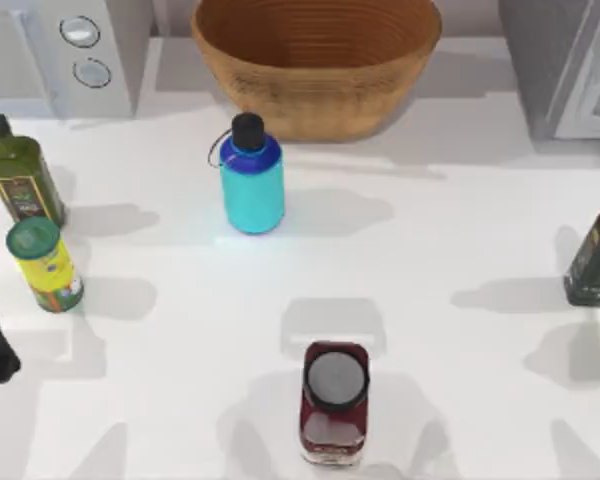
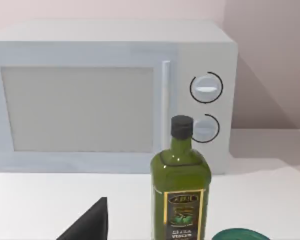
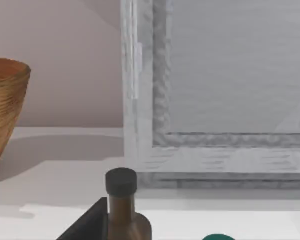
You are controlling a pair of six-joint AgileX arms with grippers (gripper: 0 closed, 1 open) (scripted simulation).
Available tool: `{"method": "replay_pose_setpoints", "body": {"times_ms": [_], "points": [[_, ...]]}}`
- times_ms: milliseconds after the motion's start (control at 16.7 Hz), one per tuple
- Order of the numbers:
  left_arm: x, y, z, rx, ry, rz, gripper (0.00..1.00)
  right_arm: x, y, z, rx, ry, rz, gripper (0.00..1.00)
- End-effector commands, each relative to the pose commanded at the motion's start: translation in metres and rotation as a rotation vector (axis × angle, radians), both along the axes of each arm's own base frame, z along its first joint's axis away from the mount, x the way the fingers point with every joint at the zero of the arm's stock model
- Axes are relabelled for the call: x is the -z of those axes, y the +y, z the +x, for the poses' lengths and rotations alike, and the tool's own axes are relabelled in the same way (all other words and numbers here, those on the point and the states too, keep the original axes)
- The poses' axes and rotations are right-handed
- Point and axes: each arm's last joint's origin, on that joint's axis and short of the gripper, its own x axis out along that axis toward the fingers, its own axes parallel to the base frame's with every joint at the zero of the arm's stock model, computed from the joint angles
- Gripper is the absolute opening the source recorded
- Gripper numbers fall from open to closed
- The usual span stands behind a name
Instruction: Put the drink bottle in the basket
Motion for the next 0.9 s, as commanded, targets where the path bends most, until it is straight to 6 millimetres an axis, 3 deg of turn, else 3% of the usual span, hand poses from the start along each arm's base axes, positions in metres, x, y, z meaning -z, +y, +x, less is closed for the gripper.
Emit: {"method": "replay_pose_setpoints", "body": {"times_ms": [360, 900], "points": [[0.006, -0.006, 0.006, 0.088, 0.043, 0.021, 1.0, 0.0, 0.0, 0.0, 0.0, 0.0, 0.0, 1.0], [0.054, -0.043, 0.028, 0.531, 0.391, 0.043, 1.0, 0.0, 0.0, 0.0, 0.0, 0.0, 0.0, 1.0]]}}
